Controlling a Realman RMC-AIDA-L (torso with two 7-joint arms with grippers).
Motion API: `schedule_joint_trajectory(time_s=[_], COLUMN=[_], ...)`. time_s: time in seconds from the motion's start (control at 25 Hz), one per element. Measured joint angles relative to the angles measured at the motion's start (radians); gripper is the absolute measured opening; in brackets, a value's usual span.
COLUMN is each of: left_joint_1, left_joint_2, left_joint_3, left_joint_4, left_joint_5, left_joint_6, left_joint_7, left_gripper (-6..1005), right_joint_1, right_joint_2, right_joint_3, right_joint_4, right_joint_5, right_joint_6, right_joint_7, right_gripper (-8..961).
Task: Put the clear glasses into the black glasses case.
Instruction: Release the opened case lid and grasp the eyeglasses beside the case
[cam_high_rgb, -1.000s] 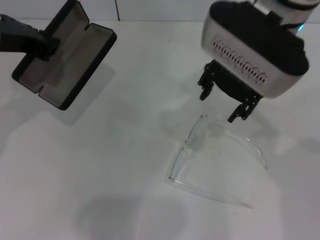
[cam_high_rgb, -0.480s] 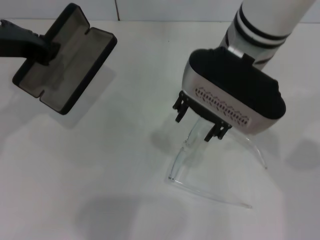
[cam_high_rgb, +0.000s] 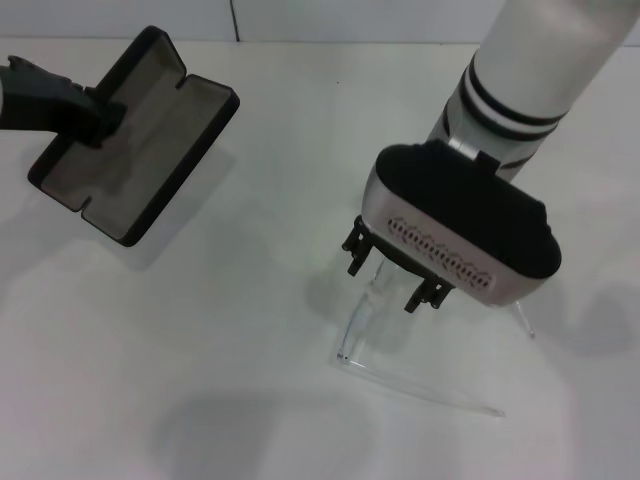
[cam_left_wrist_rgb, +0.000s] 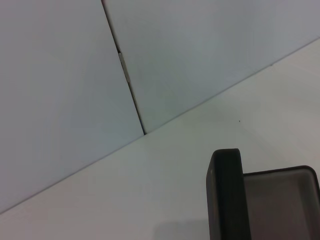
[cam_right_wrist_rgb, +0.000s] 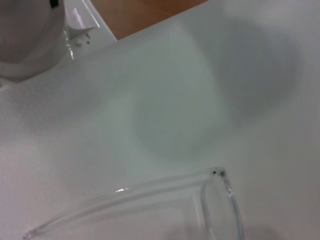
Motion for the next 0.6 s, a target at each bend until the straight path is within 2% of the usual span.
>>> schedule_joint_trajectory(time_s=[0.6], left_joint_1=[0.021], left_joint_2=[0.000], left_joint_3=[0.011], left_joint_4=[0.003], left_joint_5=[0.000], left_joint_6=[0.012], left_joint_7=[0.023], left_gripper=[200], right_joint_1=[0.026], right_joint_2=[0.000], right_joint_3=[-0.079], right_joint_4=[0.087], right_joint_5=[0.034], right_joint_6=[0.094], right_joint_7=[0.003], right_gripper=[586])
